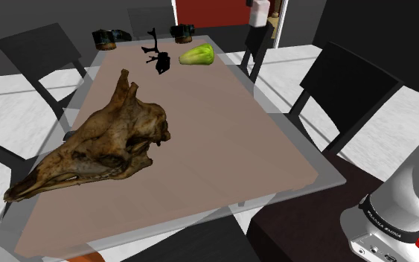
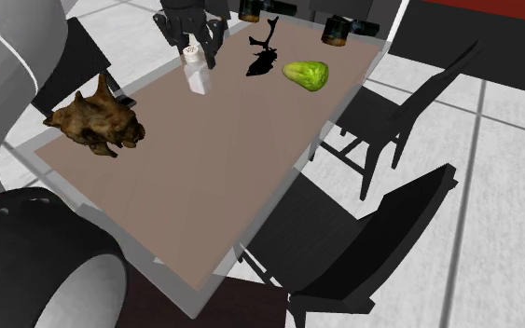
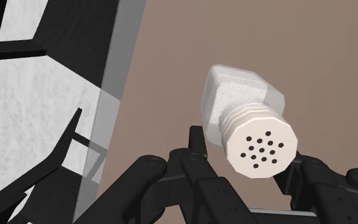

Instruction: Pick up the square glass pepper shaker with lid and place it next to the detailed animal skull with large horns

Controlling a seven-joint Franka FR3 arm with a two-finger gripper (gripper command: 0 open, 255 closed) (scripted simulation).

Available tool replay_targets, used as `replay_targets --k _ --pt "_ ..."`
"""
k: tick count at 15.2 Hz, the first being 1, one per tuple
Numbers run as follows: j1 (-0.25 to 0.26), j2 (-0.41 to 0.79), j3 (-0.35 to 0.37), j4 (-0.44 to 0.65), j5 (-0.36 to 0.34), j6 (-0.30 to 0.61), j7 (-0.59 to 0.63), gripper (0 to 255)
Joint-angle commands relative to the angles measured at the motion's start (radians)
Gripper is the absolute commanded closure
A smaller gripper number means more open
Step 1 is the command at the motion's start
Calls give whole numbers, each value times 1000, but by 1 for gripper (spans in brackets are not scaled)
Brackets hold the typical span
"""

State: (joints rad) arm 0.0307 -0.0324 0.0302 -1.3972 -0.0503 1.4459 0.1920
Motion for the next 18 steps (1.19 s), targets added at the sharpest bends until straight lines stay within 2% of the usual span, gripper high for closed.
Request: replay_targets --k 1,9,18 --pt "23 -32 25 -45 -2 10 50 255" --pt "108 -97 132 -113 2 3 242 255" --pt "204 -82 266 -88 1 -21 470 255"
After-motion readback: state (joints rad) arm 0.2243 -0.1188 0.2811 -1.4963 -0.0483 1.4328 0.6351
